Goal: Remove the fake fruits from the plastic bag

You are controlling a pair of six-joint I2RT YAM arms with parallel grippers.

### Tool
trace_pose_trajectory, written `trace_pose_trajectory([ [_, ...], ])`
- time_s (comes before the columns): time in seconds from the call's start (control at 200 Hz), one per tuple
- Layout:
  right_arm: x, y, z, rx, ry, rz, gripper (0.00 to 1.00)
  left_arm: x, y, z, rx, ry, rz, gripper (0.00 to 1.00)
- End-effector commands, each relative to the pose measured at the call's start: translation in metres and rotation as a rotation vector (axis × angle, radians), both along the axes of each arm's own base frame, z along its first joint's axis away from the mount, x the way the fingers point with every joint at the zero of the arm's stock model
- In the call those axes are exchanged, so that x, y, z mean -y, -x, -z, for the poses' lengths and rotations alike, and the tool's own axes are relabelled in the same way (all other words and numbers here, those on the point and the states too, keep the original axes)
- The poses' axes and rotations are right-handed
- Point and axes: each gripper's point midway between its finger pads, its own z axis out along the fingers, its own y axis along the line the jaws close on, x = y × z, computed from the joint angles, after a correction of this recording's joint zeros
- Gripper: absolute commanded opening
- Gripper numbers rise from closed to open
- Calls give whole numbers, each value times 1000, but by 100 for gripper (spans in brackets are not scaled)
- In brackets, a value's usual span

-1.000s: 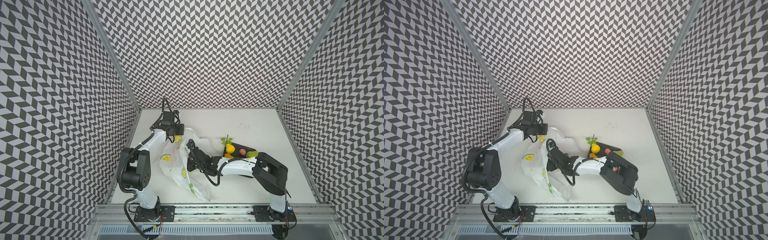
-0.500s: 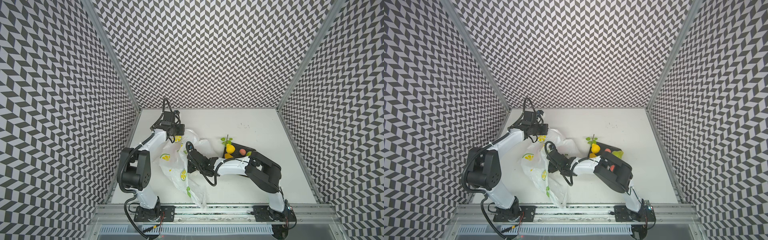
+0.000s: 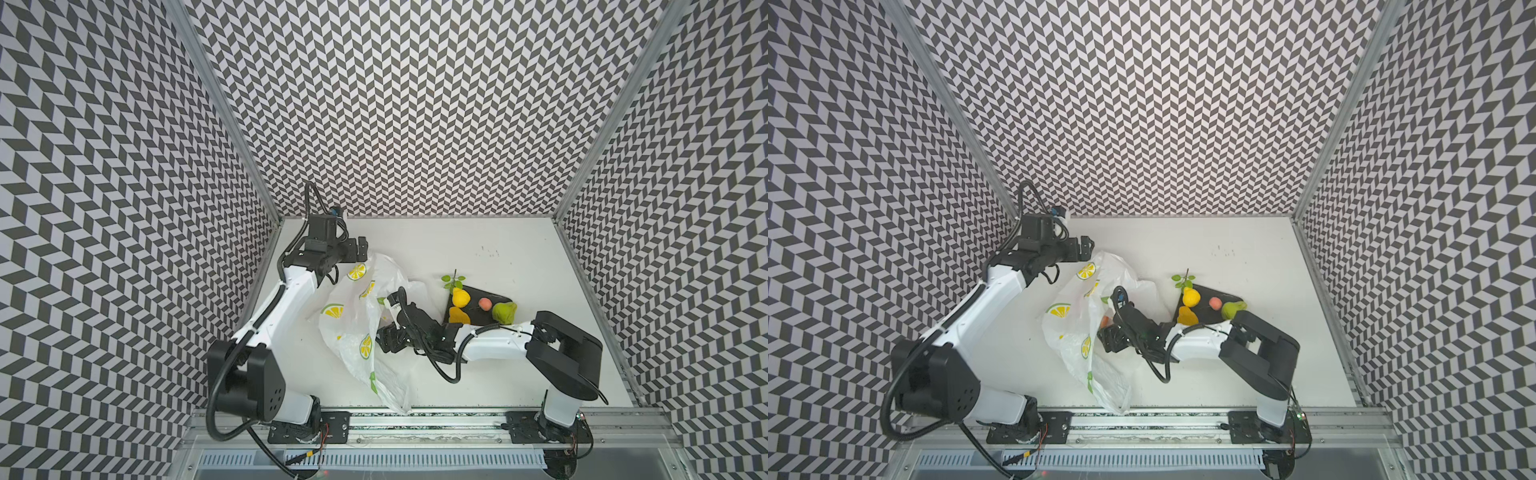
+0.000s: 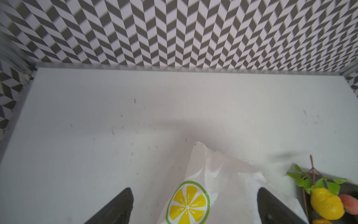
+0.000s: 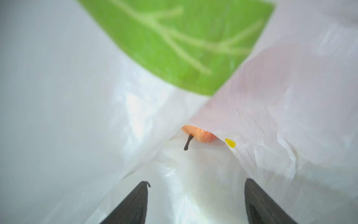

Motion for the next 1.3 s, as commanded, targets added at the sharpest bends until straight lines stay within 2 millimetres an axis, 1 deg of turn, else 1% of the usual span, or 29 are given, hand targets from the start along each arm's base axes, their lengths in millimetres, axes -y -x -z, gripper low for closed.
trace_pose_trajectory([
  [0.0, -6, 1, -31, 1, -154, 1, 76, -2, 31, -20, -5, -14, -28, 100],
  [0.055, -6, 2, -30, -8, -161, -7, 76, 6, 50, -19, -20, -27, -22, 100],
  [0.115, -6, 2, -28, -19, -168, -12, 75, 17, 73, -13, -46, -38, -10, 100],
  [0.195, -4, 2, -28, -34, -188, -11, 75, 31, 105, 1, -92, -47, 4, 100],
  [0.325, 0, 1, -28, -43, -195, -6, 74, 49, 153, 31, -176, -23, 32, 99],
  [0.406, 4, 2, -28, -45, -199, -1, 74, 54, 175, 45, -213, -20, 40, 98],
  [0.491, 7, 5, -26, -56, -209, 2, 74, 60, 188, 59, -248, -14, 67, 96],
  [0.566, 11, 5, -26, -63, -213, 10, 73, 63, 191, 69, -278, -24, 74, 92],
  [0.651, 12, 7, -27, -72, -224, 14, 72, 64, 189, 70, -271, -24, 74, 88],
  [0.766, 14, 12, -33, -83, -248, 4, 70, 66, 182, 74, -266, -41, 63, 74],
  [0.861, 12, 21, -37, -88, -264, -16, 69, 68, 177, 84, -284, -66, 53, 61],
  [0.951, 9, 30, -36, -95, -257, -32, 68, 74, 174, 91, -294, -66, 74, 51],
  [1.016, 6, 32, -33, -102, -256, -35, 67, 75, 172, 95, -301, -65, 73, 39],
  [1.061, 3, 34, -30, -108, -255, -40, 67, 75, 169, 95, -296, -55, 70, 30],
  [1.126, -2, 35, -28, -120, -262, -44, 66, 78, 166, 91, -282, -37, 72, 13],
  [1.187, -10, 33, -27, -131, -276, -43, 65, 84, 163, 85, -271, -11, 77, 2],
  [1.212, -12, 30, -27, -130, -279, -35, 64, 86, 162, 83, -268, 0, 77, 0],
  [1.297, -21, 18, -25, -115, -276, 0, 61, 90, 158, 71, -238, 48, 70, 0],
])
